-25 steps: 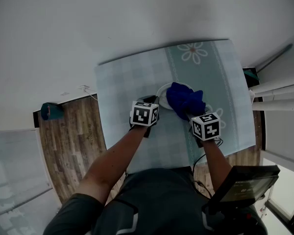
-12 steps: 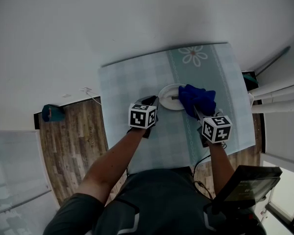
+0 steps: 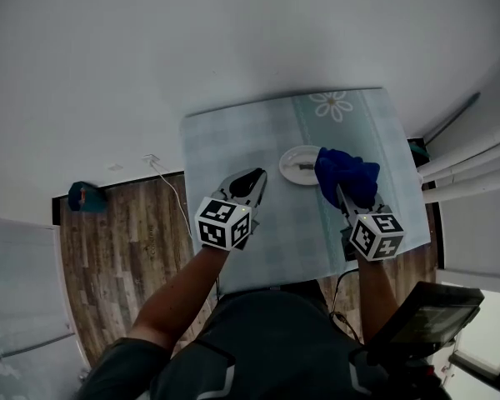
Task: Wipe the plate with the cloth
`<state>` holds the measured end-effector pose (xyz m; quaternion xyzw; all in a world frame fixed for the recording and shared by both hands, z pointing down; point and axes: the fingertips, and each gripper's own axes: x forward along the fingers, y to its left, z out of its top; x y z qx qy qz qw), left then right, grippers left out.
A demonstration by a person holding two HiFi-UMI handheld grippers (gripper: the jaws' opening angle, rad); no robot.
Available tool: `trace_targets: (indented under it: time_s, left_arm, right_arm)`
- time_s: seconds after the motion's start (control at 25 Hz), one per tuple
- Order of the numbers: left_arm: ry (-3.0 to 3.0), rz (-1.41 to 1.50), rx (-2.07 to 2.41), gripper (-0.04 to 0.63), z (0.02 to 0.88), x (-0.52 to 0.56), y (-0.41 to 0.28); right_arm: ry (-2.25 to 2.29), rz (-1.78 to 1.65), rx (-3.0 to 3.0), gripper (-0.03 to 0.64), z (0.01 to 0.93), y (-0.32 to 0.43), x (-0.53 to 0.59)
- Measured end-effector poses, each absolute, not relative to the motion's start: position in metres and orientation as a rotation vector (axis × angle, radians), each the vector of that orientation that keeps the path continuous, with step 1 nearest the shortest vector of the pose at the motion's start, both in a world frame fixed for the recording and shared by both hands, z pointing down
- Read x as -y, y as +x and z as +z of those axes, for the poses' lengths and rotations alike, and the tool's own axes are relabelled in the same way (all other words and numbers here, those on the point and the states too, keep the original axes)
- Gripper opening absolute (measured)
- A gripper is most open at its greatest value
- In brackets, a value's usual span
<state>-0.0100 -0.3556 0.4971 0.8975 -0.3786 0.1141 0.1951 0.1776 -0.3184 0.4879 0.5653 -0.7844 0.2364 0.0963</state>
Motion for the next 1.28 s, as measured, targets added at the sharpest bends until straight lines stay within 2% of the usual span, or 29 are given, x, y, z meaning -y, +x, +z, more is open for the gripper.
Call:
trace_targets:
  time_s: [0.36, 0.56, 0.96, 1.28]
  left_arm:
    - [2.562, 0.068, 1.053, 0.011, 0.437, 0.306, -0.054]
    - [2.635, 0.074, 1.044, 0.011, 0.416, 0.281, -0.061]
    - [2.726, -0.067, 1.268, 0.009, 0.359, 0.234, -0.047]
    - [2.655, -0.160, 1.238, 0.009, 0.343, 0.194, -0.012]
  right_arm:
    - [1.762, 0.579, 2.372, 0.101, 0.430, 0.146, 0.273]
    - [1.742, 0.505, 2.432, 0.101, 0.405, 0.132, 0.252]
    - [1.640, 0.380, 2.545, 0.101, 0.373, 0.138, 0.219]
    - [1.595, 0.346, 2.612, 0.101, 0.363, 0.163, 0.189]
